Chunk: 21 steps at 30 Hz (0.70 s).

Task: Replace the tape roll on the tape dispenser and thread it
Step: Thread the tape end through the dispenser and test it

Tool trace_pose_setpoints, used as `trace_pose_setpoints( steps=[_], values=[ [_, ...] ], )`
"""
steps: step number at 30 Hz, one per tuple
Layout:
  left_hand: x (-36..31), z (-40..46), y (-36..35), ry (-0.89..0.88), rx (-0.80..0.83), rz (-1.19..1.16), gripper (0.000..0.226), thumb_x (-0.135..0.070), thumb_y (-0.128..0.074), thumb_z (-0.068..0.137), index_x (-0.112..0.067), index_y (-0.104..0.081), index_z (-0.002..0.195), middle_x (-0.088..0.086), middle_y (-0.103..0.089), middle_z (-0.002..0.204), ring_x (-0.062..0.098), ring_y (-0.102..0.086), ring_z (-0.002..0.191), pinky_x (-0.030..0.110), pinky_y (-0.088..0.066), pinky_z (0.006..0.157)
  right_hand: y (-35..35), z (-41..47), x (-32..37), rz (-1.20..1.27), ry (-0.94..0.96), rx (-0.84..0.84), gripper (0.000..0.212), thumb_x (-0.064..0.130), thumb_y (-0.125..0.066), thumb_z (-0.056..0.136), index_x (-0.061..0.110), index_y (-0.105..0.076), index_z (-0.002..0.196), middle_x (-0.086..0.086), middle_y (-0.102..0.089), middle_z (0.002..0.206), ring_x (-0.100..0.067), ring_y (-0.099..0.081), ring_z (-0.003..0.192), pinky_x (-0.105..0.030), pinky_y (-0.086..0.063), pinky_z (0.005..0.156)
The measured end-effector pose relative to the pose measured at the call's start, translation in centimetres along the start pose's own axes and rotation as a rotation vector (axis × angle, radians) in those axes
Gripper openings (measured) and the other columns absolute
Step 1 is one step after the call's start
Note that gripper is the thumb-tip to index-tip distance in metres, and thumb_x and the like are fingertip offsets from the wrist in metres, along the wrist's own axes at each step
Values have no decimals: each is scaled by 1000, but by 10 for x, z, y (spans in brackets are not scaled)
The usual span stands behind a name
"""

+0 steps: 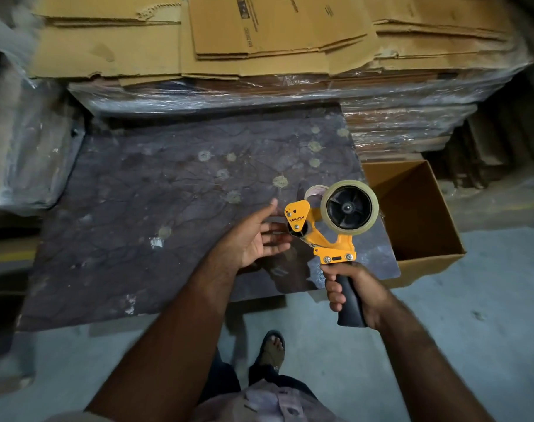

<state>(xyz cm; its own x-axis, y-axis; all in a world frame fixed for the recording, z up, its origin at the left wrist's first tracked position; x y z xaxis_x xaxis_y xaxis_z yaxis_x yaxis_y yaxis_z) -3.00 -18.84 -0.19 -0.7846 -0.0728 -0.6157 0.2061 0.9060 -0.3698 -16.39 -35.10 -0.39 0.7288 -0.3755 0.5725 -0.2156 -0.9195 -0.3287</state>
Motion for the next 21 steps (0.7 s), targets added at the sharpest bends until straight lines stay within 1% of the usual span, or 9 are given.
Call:
trace_pose_setpoints(
  steps=[2, 4, 6, 8, 10, 12, 15, 17, 21],
  values=[
    [-2, -2, 2, 19, -4, -5, 63, -68, -62, 85, -13, -66, 114, 15, -74, 108, 31, -72, 96, 42, -62, 76, 2, -1, 0, -32, 1, -16, 29, 20, -70, 80, 14, -50, 60, -4, -37, 54, -17, -31, 43, -29, -27, 45],
    [-4, -4, 0, 35, -7, 45, 71, -69, -69, 78, -10, -65, 116, 17, -74, 112, 33, -72, 103, 44, -62, 80, 5, -2, -2, -46, 3, -28, 29, 17, -69, 83, 13, -49, 61, -6, -36, 55, -18, -31, 43, -29, -27, 45],
    [-6, -5, -3, 17, -25, 109, 51, -51, -76, 82, -11, -67, 110, 15, -74, 105, 29, -73, 93, 38, -63, 72, 7, -4, -3, -47, 12, -38, 31, 15, -66, 87, 13, -49, 61, -6, -36, 55, -18, -31, 42, -29, -27, 45],
    [-4, -4, -5, 12, -88, 88, 32, -27, -76, 88, -8, -64, 110, 11, -74, 87, 23, -73, 73, 30, -61, 60, 7, -6, -3, -43, 28, -44, 32, 14, -66, 88, 13, -49, 61, -6, -36, 54, -18, -31, 42, -29, -28, 45],
    [-1, -3, -5, 17, -139, 60, 32, -12, -75, 88, -4, -61, 115, 10, -74, 72, 21, -72, 59, 25, -58, 51, 9, -7, -3, -48, 46, -45, 32, 15, -66, 88, 12, -50, 61, -7, -37, 55, -18, -32, 42, -29, -28, 46],
    [-1, 0, -2, 27, -147, 79, 30, -5, -74, 87, -1, -63, 115, 15, -75, 78, 24, -73, 60, 24, -58, 49, 13, -7, -4, -71, 62, -54, 31, 14, -67, 87, 12, -49, 63, -8, -37, 56, -20, -31, 44, -30, -28, 46],
    [-4, 3, 4, 59, -111, 164, 22, 7, -64, 89, 0, -67, 109, 21, -76, 95, 30, -77, 74, 25, -60, 53, 19, -9, -6, -114, 97, -115, 30, 13, -71, 86, 10, -48, 67, -11, -39, 56, -21, -32, 45, -31, -30, 45],
    [-8, 7, 6, 46, -105, 273, 21, 12, -63, 88, -1, -67, 104, 19, -77, 92, 29, -77, 75, 27, -62, 56, 23, -10, -9, -168, 138, -167, 29, 13, -71, 86, 9, -51, 66, -11, -42, 55, -22, -35, 44, -31, -32, 45],
    [-18, 26, 4, -52, -179, 607, 21, 19, -58, 86, 1, -63, 96, 19, -68, 80, 21, -71, 58, 29, -62, 53, 25, -6, -17, -290, 206, -289, 17, 11, -69, 87, 6, -58, 75, -10, -46, 55, -19, -40, 43, -32, -33, 46]
  ],
)
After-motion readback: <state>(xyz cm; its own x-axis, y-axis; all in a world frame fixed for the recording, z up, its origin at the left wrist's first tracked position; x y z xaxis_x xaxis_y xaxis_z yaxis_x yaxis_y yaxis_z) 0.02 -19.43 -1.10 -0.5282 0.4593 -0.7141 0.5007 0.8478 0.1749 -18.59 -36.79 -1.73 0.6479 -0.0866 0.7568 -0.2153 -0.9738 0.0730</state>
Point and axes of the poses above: each hand's wrist, its own z-axis towards the middle knuckle, its own y-axis out of the back of the hand, x = y × z, the point moved 6 cm from there along z, towards the middle knuckle
